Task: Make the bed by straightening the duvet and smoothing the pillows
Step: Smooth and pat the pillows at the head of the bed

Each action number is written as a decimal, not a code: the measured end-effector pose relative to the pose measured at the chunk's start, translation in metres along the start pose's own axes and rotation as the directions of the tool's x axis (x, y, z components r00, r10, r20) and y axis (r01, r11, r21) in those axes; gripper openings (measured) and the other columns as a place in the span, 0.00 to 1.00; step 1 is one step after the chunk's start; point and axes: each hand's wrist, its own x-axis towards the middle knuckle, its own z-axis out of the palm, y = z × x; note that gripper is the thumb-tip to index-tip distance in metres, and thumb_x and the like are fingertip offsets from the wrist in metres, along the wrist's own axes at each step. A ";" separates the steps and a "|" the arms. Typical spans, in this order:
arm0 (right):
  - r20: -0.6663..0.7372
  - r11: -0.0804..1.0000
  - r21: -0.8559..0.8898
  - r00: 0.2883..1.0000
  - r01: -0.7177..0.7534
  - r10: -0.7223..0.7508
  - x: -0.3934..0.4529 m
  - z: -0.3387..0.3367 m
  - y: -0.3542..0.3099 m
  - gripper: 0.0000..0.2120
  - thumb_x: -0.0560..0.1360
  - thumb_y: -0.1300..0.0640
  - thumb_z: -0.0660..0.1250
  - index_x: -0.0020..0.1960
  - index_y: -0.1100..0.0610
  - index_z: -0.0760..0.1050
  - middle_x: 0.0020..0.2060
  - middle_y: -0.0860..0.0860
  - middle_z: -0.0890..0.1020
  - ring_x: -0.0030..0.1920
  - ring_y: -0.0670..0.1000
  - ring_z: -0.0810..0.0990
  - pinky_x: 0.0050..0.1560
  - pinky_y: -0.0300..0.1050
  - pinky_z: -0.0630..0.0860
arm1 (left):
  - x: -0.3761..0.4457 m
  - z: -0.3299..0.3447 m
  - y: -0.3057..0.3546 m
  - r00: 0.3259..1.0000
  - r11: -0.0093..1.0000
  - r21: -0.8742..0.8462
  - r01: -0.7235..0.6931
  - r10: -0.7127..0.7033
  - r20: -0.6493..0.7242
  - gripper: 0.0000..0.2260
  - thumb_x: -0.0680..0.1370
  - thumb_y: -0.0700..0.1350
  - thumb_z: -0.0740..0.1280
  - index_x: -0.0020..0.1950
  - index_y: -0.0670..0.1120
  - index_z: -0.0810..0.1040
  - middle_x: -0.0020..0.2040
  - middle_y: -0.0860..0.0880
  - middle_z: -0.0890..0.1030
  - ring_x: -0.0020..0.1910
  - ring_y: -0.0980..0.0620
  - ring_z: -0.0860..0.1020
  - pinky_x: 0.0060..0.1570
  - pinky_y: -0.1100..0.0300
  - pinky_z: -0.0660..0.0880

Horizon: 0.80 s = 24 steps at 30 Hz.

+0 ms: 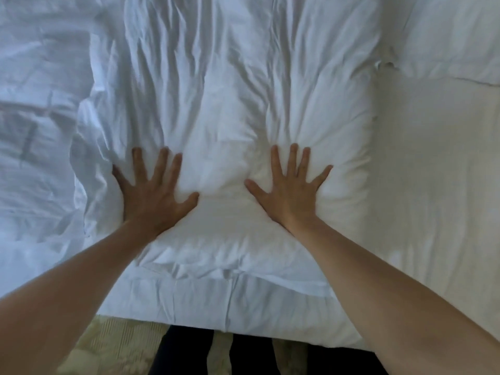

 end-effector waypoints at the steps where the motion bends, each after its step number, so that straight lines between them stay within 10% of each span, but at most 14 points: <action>1: -0.037 1.000 -0.009 0.999 -0.006 0.006 0.005 0.009 -0.002 0.47 0.68 0.20 0.34 0.79 0.45 0.34 0.79 0.56 0.37 0.78 0.60 0.33 0.65 0.78 0.35 | 0.009 0.009 0.004 1.000 1.000 -0.024 0.004 -0.005 -0.010 0.42 0.71 0.74 0.42 0.81 0.53 0.46 0.82 0.51 0.46 0.77 0.33 0.40 0.64 0.22 0.43; 16: 0.072 0.989 0.000 0.987 -0.146 0.145 -0.011 -0.002 -0.036 0.48 0.67 0.20 0.32 0.79 0.47 0.33 0.79 0.54 0.37 0.78 0.57 0.33 0.67 0.76 0.33 | 0.021 0.006 -0.021 0.991 0.989 -0.059 -0.135 0.135 -0.008 0.40 0.72 0.74 0.42 0.79 0.57 0.37 0.81 0.54 0.40 0.78 0.37 0.40 0.70 0.29 0.42; 24: 0.115 0.958 0.203 0.976 -0.203 0.183 -0.088 -0.015 -0.166 0.41 0.75 0.27 0.42 0.81 0.48 0.40 0.80 0.56 0.44 0.79 0.59 0.40 0.70 0.74 0.37 | -0.054 0.001 -0.105 0.986 0.981 -0.132 -0.143 0.152 0.064 0.33 0.77 0.68 0.44 0.79 0.59 0.38 0.80 0.56 0.39 0.79 0.44 0.39 0.72 0.32 0.46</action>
